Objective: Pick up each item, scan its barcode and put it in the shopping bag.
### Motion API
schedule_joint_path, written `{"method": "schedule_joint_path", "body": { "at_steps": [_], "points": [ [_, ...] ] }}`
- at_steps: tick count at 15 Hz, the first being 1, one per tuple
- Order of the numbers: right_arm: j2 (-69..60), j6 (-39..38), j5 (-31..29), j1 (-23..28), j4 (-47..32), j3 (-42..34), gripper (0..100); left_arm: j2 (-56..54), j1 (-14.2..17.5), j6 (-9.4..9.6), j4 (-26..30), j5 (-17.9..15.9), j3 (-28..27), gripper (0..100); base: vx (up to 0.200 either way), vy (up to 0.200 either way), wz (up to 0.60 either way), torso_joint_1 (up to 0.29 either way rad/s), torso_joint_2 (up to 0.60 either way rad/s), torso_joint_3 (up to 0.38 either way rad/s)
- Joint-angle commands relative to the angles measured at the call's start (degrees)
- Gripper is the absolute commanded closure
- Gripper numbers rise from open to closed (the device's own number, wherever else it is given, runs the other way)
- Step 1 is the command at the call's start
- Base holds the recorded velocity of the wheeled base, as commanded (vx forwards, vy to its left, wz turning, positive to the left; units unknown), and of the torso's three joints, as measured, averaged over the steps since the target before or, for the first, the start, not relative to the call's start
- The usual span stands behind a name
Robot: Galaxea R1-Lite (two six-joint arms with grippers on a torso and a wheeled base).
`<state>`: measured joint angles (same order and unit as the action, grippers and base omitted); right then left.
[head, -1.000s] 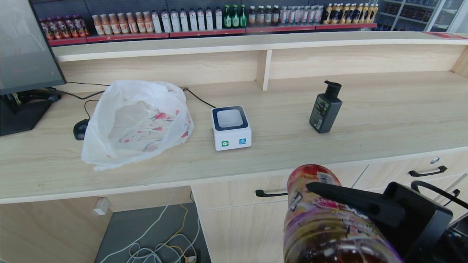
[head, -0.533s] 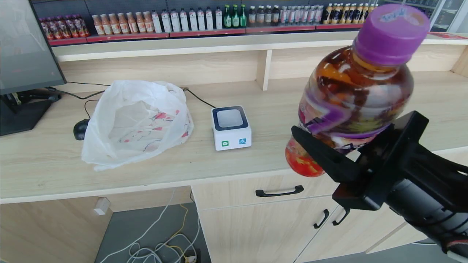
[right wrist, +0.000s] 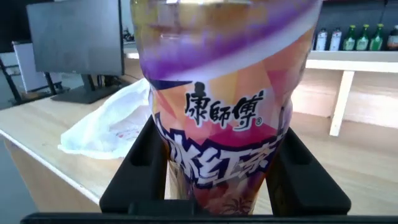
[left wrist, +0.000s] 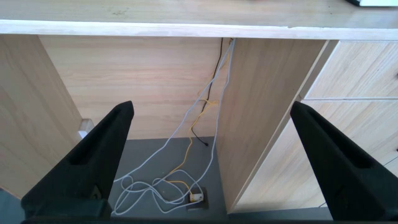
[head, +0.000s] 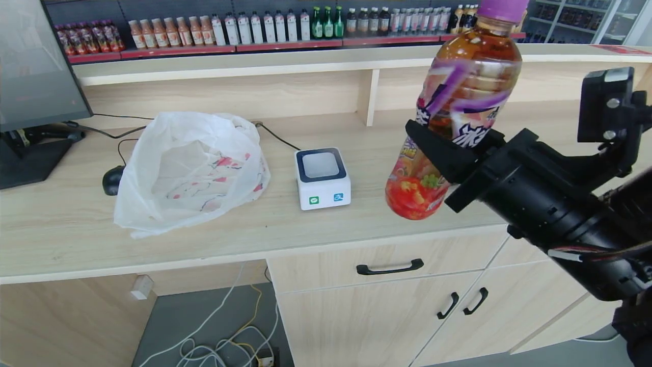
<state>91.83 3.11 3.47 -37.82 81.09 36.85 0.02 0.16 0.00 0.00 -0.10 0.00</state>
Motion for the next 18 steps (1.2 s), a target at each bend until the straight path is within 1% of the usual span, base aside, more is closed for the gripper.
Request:
{"method": "schedule_joint_path", "body": {
  "at_steps": [1,3,4,5,7,10,11,12,13,16,18],
  "points": [
    [2.7,-2.9,-3.3,0.4,0.1,3.1,100,0.0,0.0,0.0,0.0,0.0,0.0,0,0.0,0.0,0.0,0.0,0.0,0.0],
    [4.8,-6.6,-8.9,0.3,1.1,8.7,100,0.0,0.0,0.0,0.0,0.0,0.0,0,0.0,0.0,0.0,0.0,0.0,0.0],
    [5.7,-7.9,-10.7,0.4,1.2,10.9,100,0.0,0.0,0.0,0.0,0.0,0.0,0,0.0,0.0,0.0,0.0,0.0,0.0],
    [5.9,-8.1,-10.9,0.4,1.2,11.2,100,0.0,0.0,0.0,0.0,0.0,0.0,0,0.0,0.0,0.0,0.0,0.0,0.0],
    [5.4,-6.7,-11.4,2.3,0.6,11.5,100,0.0,0.0,0.0,0.0,0.0,0.0,0,0.0,0.0,0.0,0.0,0.0,0.0],
    [7.2,-6.1,-11.7,2.3,-1.5,12.0,100,0.0,0.0,0.0,0.0,0.0,0.0,0,0.0,0.0,0.0,0.0,0.0,0.0],
    [7.7,-5.6,-12.3,2.2,-1.0,12.0,100,0.0,0.0,0.0,0.0,0.0,0.0,0,0.0,0.0,0.0,0.0,0.0,0.0],
    [7.7,-5.8,-13.1,2.3,1.0,12.1,100,0.0,0.0,0.09,0.0,0.0,0.0,0,0.0,0.0,0.0,0.0,0.0,0.0],
    [6.7,-6.1,-13.1,3.5,1.4,12.2,100,0.0,0.0,0.09,0.0,0.0,0.0,0,0.0,0.0,0.0,0.0,0.0,0.0],
    [6.8,-6.3,-13.1,4.2,3.0,11.8,100,0.0,0.0,0.09,0.0,0.0,0.0,0,0.0,0.0,0.0,0.0,0.0,0.0],
    [6.5,-6.3,-13.1,4.2,3.5,9.8,100,0.0,0.0,-0.18,0.0,0.0,0.0,0,0.0,0.0,0.0,0.0,0.0,0.0]
  ]
}}
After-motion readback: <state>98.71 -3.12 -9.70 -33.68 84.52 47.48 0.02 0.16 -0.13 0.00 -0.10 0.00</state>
